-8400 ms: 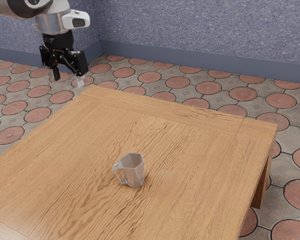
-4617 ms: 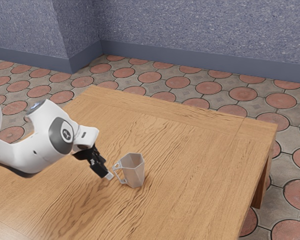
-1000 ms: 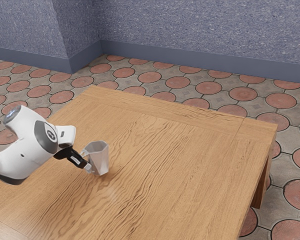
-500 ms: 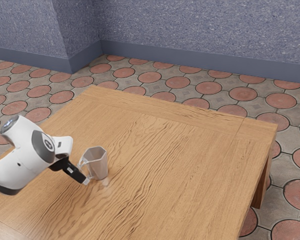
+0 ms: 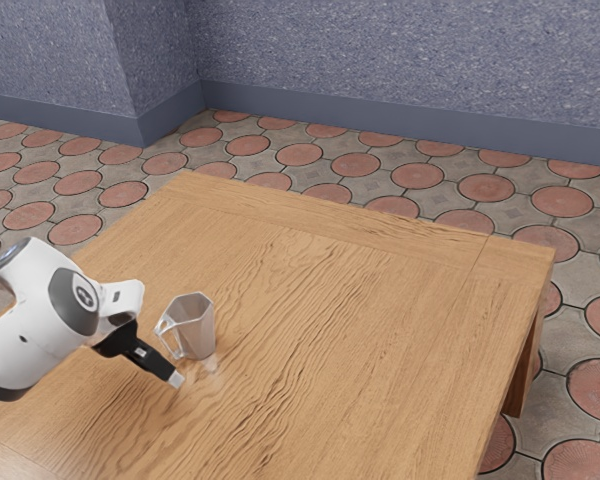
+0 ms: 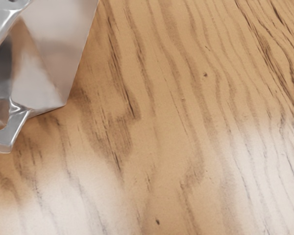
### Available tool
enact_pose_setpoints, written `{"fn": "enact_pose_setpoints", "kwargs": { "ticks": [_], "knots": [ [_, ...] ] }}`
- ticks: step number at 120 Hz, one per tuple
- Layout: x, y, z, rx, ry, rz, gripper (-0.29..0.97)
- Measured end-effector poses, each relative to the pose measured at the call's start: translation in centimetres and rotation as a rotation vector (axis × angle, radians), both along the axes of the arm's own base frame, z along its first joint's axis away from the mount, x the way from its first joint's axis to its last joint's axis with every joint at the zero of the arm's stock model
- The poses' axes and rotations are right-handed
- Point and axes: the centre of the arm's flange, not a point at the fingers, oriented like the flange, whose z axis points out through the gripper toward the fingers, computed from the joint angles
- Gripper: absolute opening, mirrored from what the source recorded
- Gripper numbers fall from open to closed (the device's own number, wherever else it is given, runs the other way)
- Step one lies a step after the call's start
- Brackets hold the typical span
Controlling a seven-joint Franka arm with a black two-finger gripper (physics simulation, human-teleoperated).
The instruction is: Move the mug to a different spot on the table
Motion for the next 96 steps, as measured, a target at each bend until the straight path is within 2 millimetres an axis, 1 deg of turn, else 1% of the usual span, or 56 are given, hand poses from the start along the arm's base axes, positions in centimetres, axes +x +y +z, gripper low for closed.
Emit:
{"fn": "enact_pose_setpoints", "kwargs": {
  "ticks": [4, 10, 17, 23, 33, 37, 42, 51, 62, 70, 74, 81, 86, 90, 96],
  "knots": [
    [0.1, -1.0, 0.2, -0.013, 0.007, -0.019, 0.68],
    [0.4, -3.0, 0.9, -0.028, 0.007, -0.058, 0.68],
    [0.8, -5.6, 1.9, -0.044, 0.006, -0.107, 0.68],
    [1.3, -8.3, 2.8, -0.053, 0.004, -0.152, 0.68],
    [1.8, -11.9, 4.3, -0.046, 0.006, -0.220, 0.68],
    [2.8, -13.1, 5.7, -0.025, -0.001, -0.264, 0.68],
    [4.3, -14.4, 8.1, 0.013, -0.014, -0.325, 0.68],
    [6.8, -15.7, 12.1, 0.082, -0.013, -0.397, 0.68],
    [9.4, -15.5, 16.1, 0.161, 0.019, -0.423, 0.68],
    [11.1, -14.0, 19.2, 0.216, 0.046, -0.403, 0.68],
    [12.1, -12.6, 21.2, 0.238, 0.052, -0.379, 0.68],
    [14.1, -9.4, 25.0, 0.264, 0.052, -0.320, 0.68],
    [15.4, -7.5, 28.0, 0.285, 0.045, -0.284, 0.68],
    [16.0, -6.3, 30.1, 0.303, 0.040, -0.259, 0.68],
    [16.3, -5.0, 32.7, 0.324, 0.043, -0.226, 0.68]
  ]
}}
